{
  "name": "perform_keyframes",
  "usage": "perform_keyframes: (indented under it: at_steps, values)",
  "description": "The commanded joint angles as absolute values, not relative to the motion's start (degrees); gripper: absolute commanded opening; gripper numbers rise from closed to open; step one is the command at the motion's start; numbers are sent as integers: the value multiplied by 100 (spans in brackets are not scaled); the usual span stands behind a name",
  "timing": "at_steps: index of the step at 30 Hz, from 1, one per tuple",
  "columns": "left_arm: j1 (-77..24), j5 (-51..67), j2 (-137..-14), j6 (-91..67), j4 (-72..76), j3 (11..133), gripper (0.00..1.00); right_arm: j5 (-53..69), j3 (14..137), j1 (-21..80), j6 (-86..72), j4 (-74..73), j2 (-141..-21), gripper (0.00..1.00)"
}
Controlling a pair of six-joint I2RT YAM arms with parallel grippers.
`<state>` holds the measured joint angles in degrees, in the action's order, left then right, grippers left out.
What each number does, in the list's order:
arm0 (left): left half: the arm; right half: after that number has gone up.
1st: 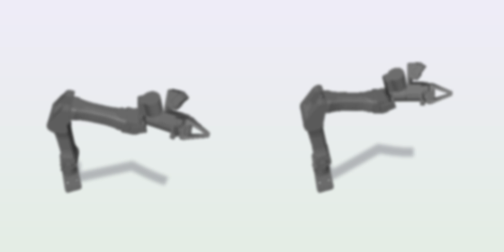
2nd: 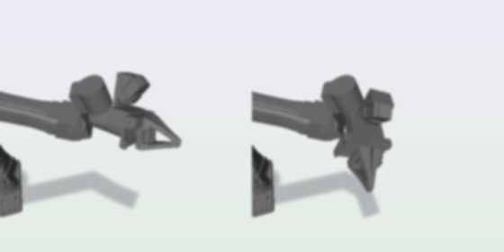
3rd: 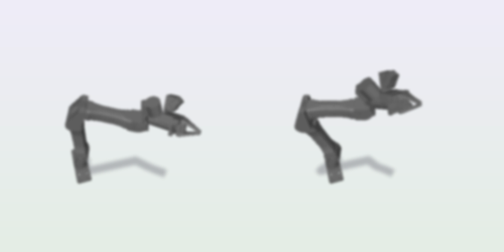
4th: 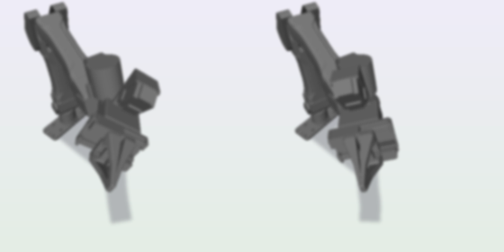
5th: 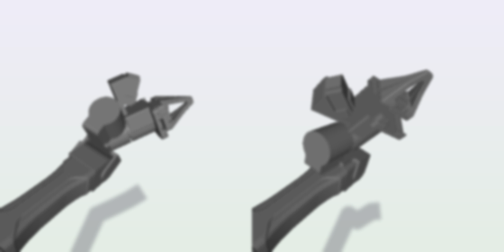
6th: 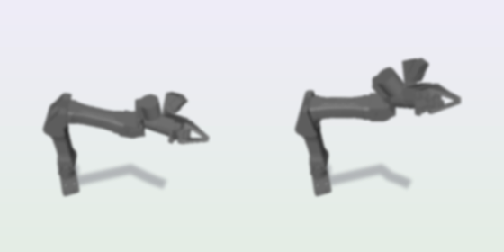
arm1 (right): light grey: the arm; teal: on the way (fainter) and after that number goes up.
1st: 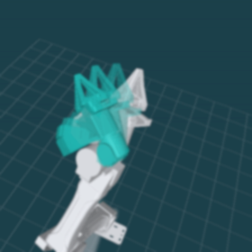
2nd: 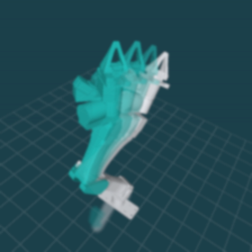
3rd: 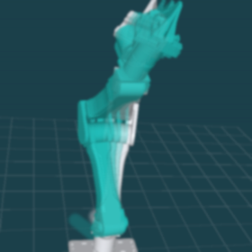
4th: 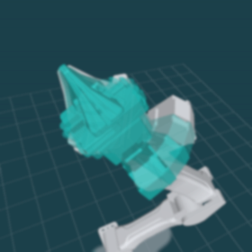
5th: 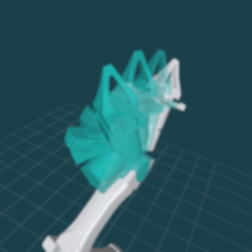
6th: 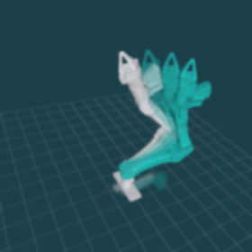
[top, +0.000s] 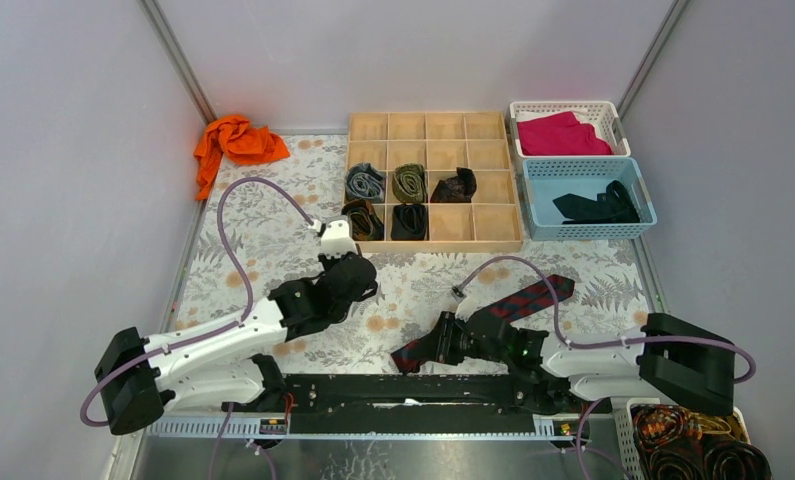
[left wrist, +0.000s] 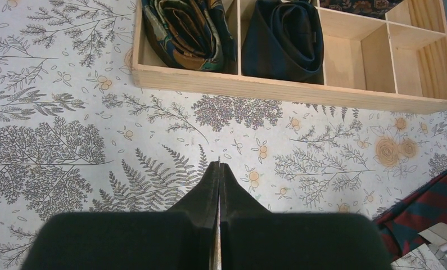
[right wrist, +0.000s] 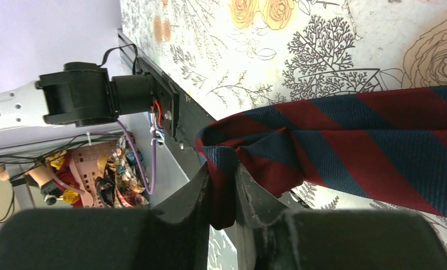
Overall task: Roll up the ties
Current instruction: Roll the tie at the center of the board.
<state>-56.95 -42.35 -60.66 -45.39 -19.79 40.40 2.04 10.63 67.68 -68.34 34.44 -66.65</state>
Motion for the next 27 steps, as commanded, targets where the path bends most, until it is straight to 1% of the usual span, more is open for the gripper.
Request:
perform_keyframes:
  at_steps: [1,3,6,13,17,21,23,26,27]
  values:
    - [-5675,-4214,-6108,-4412,-1581,4178,0,31,1000,6689,-6921,3672,-6246,22]
    - [-5670,-4206,-6106,-4404,-1529,4163,0,32,1199,6680,-6787,3404,-6173,21]
    - [-5678,-4180,-6135,-4373,-1467,4147,0,28,1295,6680,-6719,3434,-6259,22]
    - [-5678,-4153,-6280,-4342,-1443,4158,0,71,1030,6573,-6947,3982,-6581,22]
    - [-5680,-4103,-6355,-4280,-1367,4164,0,-127,787,6516,-7064,4027,-6415,22]
    - [-5671,-4029,-6492,-4254,-1287,4198,0,-436,737,6482,-7025,3345,-5926,22]
    - [-5673,-3990,-6577,-4247,-1244,4210,0,-571,746,6478,-6978,3002,-5732,26]
    - [-5678,-3929,-6698,-4237,-1193,4240,0,-797,742,6478,-6958,2506,-5532,34]
    - [-5677,-3909,-6731,-4229,-1173,4241,0,-840,730,6478,-6961,2404,-5484,39]
